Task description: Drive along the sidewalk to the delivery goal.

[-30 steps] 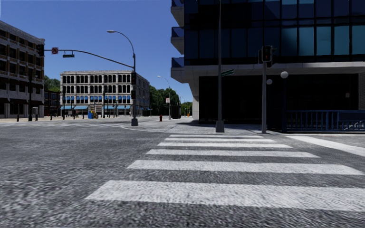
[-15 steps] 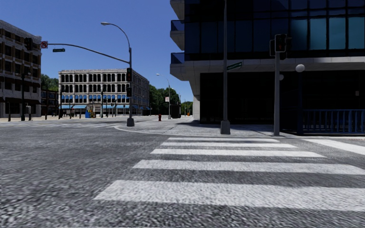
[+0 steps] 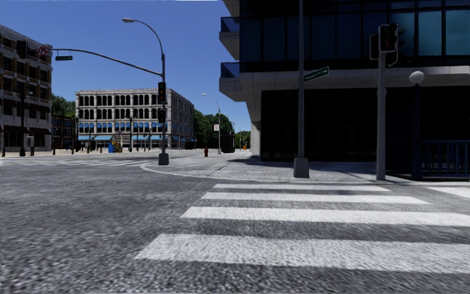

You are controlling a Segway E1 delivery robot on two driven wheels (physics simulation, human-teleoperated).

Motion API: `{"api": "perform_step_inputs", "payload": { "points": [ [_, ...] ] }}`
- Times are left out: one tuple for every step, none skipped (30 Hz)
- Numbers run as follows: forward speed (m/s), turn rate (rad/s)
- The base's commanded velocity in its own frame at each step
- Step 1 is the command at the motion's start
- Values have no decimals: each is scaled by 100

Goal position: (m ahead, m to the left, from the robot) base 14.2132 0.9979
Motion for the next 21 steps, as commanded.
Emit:
{"api": "perform_step_inputs", "payload": {
  "points": [
    [200,0],
    [200,0],
    [200,0],
    [200,0],
    [200,0],
    [200,0],
    [200,0],
    [200,0],
    [200,0],
    [200,0],
    [200,0],
    [200,0],
    [200,0],
    [200,0],
    [200,0],
    [200,0],
    [200,0],
    [200,0],
    [200,0],
    [200,0],
    [200,0]
  ]
}}
